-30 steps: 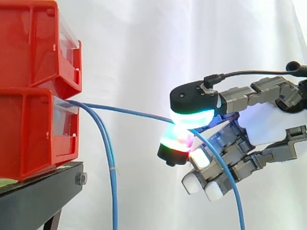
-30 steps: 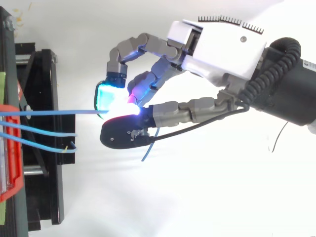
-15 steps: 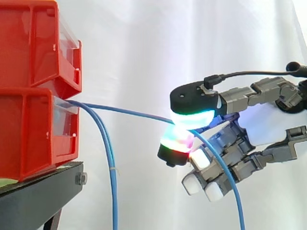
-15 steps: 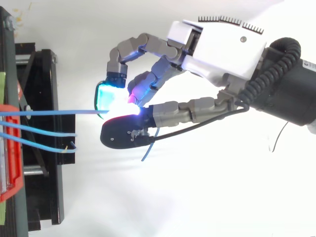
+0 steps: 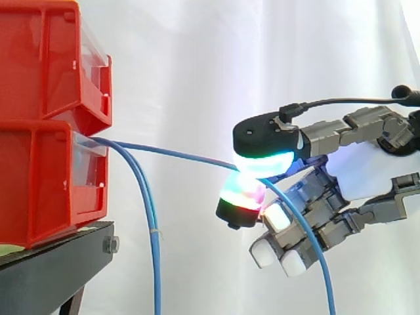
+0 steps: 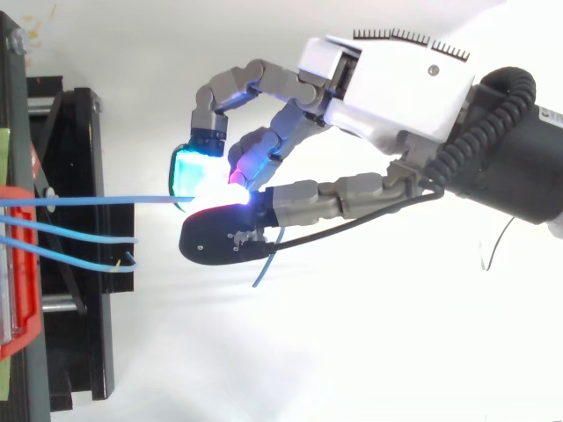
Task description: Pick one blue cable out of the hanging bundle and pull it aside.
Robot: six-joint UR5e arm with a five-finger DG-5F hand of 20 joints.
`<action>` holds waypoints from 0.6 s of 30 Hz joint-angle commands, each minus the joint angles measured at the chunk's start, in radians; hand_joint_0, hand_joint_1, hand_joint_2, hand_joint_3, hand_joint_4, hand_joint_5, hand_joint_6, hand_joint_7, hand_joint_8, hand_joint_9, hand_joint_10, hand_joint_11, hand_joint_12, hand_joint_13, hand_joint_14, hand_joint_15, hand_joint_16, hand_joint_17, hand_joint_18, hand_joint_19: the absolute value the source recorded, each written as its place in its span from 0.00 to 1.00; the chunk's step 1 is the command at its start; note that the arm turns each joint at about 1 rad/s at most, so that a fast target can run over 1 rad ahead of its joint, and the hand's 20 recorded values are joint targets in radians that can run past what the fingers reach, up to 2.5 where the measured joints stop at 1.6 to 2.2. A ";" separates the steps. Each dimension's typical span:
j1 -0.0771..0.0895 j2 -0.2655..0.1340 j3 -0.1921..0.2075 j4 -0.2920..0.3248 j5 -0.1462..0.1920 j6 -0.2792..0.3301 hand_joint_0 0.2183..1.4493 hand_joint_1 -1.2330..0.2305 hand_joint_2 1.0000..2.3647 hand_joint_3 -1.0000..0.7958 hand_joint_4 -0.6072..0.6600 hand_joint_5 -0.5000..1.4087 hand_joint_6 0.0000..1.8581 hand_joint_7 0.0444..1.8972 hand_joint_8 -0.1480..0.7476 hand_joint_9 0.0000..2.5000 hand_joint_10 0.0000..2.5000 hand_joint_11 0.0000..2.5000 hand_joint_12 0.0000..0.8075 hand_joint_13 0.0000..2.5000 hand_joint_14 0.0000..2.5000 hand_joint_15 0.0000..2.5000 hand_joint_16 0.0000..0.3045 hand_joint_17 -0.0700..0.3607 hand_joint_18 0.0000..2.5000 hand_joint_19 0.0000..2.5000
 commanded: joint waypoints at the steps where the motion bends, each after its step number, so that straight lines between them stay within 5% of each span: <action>1: 0.000 0.000 0.000 0.000 0.000 0.000 0.30 0.27 0.01 0.63 0.51 0.22 0.50 0.63 0.56 0.48 0.01 0.21 0.50 0.34 0.01 0.24 0.18 0.45 0.30 0.22; 18: 0.000 0.000 -0.002 0.000 0.000 0.000 0.30 0.27 0.01 0.63 0.51 0.22 0.50 0.64 0.55 0.48 0.01 0.21 0.50 0.33 0.01 0.24 0.18 0.45 0.30 0.22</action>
